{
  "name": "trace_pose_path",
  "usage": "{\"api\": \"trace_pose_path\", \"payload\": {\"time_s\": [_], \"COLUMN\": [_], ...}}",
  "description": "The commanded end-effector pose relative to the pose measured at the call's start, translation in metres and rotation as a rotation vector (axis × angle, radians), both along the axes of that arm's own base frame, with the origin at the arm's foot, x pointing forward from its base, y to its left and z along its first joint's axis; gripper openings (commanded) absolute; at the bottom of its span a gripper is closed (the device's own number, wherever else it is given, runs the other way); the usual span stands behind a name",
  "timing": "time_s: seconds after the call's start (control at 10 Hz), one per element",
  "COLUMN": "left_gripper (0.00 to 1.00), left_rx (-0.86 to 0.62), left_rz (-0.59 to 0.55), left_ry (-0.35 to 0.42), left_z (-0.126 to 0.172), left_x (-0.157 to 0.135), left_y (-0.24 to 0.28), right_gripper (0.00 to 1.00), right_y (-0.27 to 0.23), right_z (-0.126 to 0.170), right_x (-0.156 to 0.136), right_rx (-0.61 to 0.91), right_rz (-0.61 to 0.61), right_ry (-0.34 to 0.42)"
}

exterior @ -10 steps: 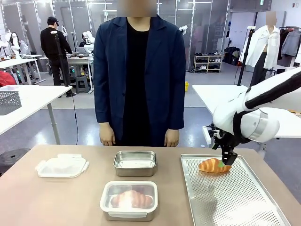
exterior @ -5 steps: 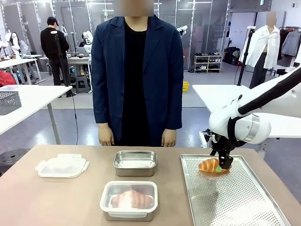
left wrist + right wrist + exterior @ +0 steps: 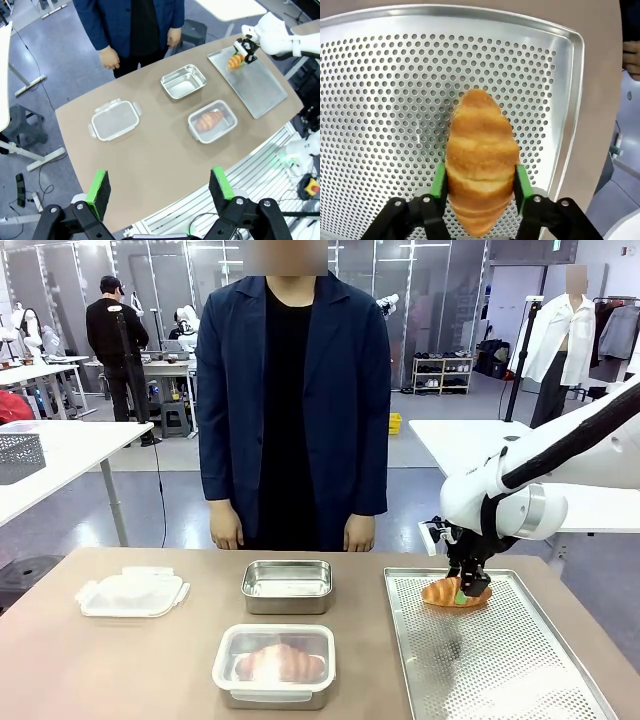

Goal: Place the bread into the airtight container.
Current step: Pick up a Butter Roll and place it into an empty Airtight Container.

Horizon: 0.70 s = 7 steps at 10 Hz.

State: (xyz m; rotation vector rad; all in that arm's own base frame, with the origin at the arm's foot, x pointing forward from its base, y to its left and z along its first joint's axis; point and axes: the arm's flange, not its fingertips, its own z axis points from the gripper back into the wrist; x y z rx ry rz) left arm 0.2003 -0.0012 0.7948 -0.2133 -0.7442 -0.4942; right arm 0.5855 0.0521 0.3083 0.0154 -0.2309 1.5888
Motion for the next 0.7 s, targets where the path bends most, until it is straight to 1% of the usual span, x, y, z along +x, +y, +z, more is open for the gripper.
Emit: {"api": "trace_pose_path", "payload": {"time_s": [0.0,0.1,0.2,0.4,0.5,0.6], "left_gripper": [1.0,1.0,1.0,1.0,1.0,1.0], "left_rx": [0.006,0.006,0.006,0.006,0.006,0.006], "left_rz": [-0.014,-0.014,-0.014,-0.014,-0.014,-0.014], "left_ry": [-0.002,-0.002,-0.002,-0.002,-0.002,-0.002], "left_z": [0.0,0.0,0.0,0.0,0.0,0.0], "left_x": [0.0,0.0,0.0,0.0,0.0,0.0], "left_y": [0.0,0.0,0.0,0.0,0.0,0.0], "right_gripper": [0.49,0.41,0.45,0.45,0.45,0.45], "right_y": [0.006,0.007,0.011,0.033,0.052,0.074], "right_z": [-0.003,0.005,0.023,0.075,0.098,0.113], "right_x": [0.002,-0.002,-0.008,-0.024,-0.031,-0.034], "right_rx": [-0.025,-0.017,-0.01,-0.039,-0.016,0.013], "right_rz": [-0.033,-0.038,-0.062,-0.088,-0.086,-0.095], "right_ry": [0.022,0.018,-0.007,-0.104,-0.102,-0.098]}}
